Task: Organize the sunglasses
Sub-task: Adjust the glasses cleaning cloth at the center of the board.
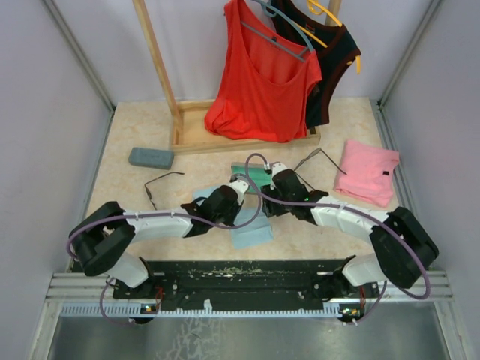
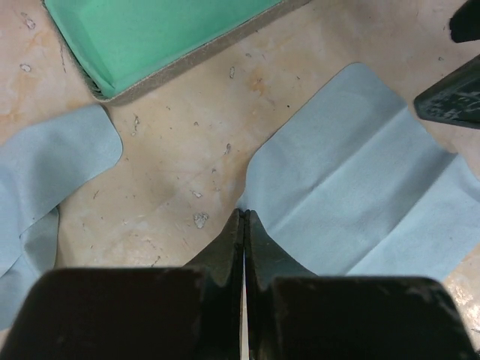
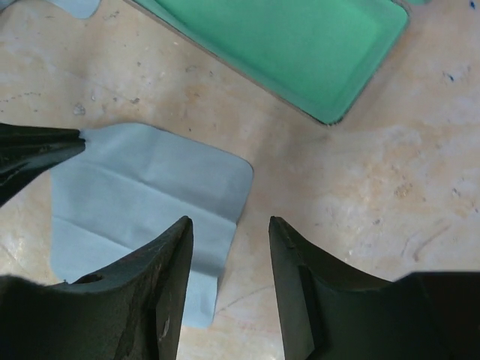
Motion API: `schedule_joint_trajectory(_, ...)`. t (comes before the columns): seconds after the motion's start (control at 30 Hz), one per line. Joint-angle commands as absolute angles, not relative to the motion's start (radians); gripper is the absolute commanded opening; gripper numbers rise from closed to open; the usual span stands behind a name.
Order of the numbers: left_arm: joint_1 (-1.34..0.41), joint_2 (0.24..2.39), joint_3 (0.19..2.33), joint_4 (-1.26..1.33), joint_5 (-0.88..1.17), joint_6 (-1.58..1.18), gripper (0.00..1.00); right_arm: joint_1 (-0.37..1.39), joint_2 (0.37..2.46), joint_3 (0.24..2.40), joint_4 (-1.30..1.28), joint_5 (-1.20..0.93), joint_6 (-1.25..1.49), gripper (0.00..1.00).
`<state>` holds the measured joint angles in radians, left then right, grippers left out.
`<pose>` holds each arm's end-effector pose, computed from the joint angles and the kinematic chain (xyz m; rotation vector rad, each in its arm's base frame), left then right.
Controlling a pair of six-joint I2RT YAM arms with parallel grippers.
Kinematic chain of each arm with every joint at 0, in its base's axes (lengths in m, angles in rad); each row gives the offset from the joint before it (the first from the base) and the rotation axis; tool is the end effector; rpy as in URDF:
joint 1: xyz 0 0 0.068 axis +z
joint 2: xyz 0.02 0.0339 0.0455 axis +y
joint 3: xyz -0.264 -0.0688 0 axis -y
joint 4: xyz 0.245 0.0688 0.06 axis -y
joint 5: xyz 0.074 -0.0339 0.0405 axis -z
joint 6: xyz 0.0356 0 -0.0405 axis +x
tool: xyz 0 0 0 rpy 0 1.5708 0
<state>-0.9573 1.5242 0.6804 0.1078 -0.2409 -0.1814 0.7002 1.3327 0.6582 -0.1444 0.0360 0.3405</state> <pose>0.1773 -0.2370 0.1611 0.7551 2.1737 -0.3151 0.2007 0.1675 0.1839 -0.4188 2.4000 0.4401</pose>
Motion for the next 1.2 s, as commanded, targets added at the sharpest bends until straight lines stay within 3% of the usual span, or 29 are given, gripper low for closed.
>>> schedule_joint_trajectory(0.0, -0.953, 1.499, 0.658, 0.149, -0.222, -0.168, 0.00, 0.686, 1.418, 0.776, -0.100, -0.049, 0.229, 0.46)
schedule_joint_trajectory(0.4, -0.953, 1.462, 0.539, 0.276, -0.175, -0.297, 0.00, 0.687, 1.581, 0.926, -0.213, -0.049, 0.206, 0.44)
schedule_joint_trajectory(1.17, -0.953, 1.448, 0.512, 0.298, -0.176, -0.322, 0.00, 0.710, 1.751, 1.055, -0.398, -0.015, 0.180, 0.40)
